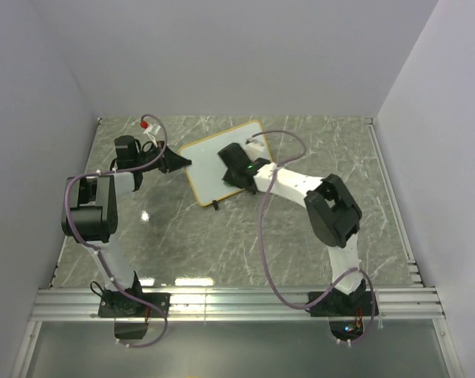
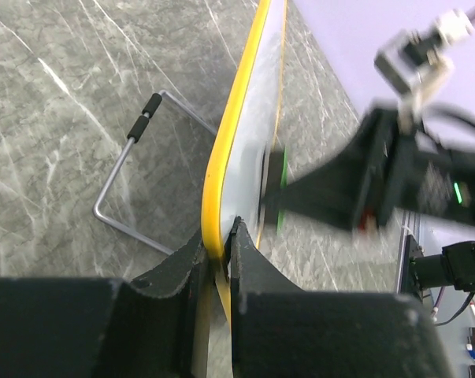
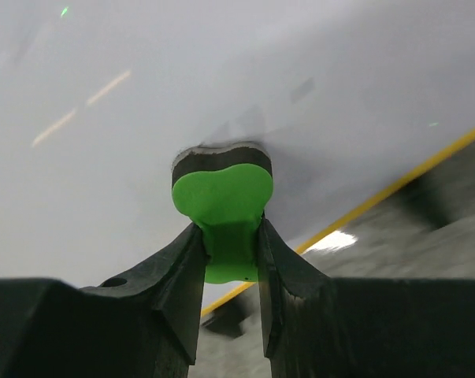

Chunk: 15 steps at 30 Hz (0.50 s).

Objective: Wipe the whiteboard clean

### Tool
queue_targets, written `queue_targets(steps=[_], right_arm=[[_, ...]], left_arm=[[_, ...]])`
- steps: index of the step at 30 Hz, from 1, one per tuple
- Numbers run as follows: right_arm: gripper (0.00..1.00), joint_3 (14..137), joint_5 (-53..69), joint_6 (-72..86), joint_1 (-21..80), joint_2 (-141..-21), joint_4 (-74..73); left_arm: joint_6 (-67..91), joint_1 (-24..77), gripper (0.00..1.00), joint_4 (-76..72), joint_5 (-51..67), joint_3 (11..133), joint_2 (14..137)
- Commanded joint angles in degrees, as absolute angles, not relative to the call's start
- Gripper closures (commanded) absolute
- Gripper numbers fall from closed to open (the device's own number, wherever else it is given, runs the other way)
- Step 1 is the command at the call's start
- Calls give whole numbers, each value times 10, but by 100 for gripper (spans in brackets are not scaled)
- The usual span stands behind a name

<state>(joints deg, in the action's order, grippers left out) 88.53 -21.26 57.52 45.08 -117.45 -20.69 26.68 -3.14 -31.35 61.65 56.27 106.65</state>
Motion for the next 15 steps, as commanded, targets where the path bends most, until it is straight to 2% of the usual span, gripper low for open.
queue_targets(steps=[1,5,15], right_arm=[[100,843,-262,556,362,-1152,-187],[100,844,-255,539,323,-1156,-176],[100,958,-224,559,360,-1204,-193]], left_arm=[[199,-12,100,-272,616,560,1056],[197,-11,100,-270,616,561,1054],[181,-8,100,-249,610,562,1052]])
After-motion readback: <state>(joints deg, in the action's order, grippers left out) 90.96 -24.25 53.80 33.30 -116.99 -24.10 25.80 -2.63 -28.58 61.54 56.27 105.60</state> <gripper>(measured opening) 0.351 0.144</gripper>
